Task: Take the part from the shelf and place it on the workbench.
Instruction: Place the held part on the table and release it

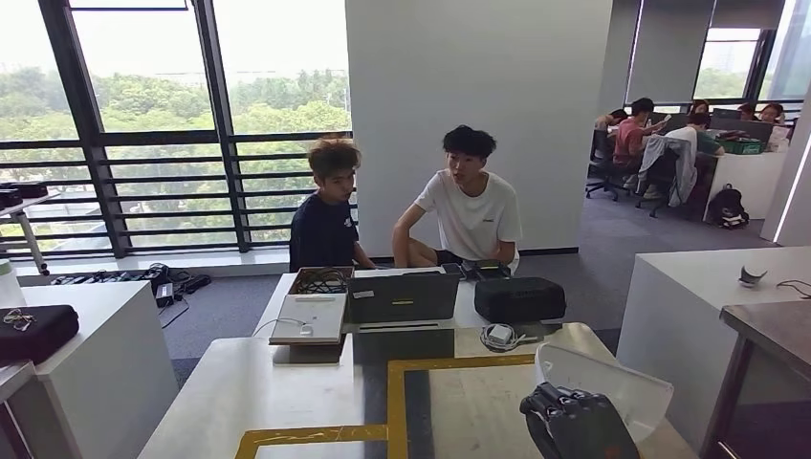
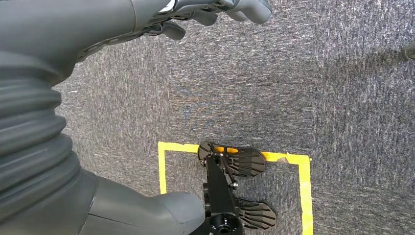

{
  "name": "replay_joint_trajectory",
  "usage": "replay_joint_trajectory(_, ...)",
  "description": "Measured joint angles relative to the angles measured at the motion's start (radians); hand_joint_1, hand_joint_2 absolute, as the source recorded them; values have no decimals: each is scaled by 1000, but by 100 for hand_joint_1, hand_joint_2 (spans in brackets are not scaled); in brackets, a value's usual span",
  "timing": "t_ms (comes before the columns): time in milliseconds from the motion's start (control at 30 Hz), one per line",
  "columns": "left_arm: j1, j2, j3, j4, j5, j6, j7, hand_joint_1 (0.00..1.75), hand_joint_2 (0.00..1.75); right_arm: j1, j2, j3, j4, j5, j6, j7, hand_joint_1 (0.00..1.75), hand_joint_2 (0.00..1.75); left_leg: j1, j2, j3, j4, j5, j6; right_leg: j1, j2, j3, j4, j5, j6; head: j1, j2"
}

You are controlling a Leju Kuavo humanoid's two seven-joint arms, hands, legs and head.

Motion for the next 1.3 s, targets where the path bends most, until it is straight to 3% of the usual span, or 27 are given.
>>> replay_joint_trajectory(133,0,0,0,0,0,2,1,0,175,-12,4,7,15,-2,1,-1,175,175,0,-1,4,-3,1,-4,0,-1,0,0,-1,-1,0,0)
replay_joint_trajectory(300,0,-3,0,0,0,3,3,0,175,-42,11,31,53,-9,0,-2,175,175,1,-1,6,-7,1,-19,-1,-2,5,0,-2,-3,0,0)
replay_joint_trajectory(533,-2,-6,0,0,-9,15,3,0,175,-98,30,64,116,-38,15,-17,175,175,0,0,6,-7,-1,-19,-4,0,10,-3,-2,-3,0,0)
replay_joint_trajectory(800,-19,-33,0,0,-38,28,6,0,175,-295,149,179,386,-130,17,-55,175,175,0,0,14,-7,0,-21,-2,1,12,-3,0,-3,0,0)
replay_joint_trajectory(867,-20,-43,-1,0,-49,24,4,0,175,-303,196,203,460,-146,11,-56,175,175,1,0,16,-7,0,-21,-1,1,12,-3,0,-3,0,0)
replay_joint_trajectory(1033,-25,-67,-4,0,-62,18,2,0,175,-298,321,246,727,-164,-118,-81,175,175,1,-1,16,-7,0,-21,0,0,12,-3,-1,-3,0,0)
replay_joint_trajectory(1300,-24,-72,-4,0,-62,17,3,0,175,-311,382,255,895,-176,-129,-91,175,175,1,-1,15,-7,0,-21,0,-1,12,-3,-1,-3,0,0)
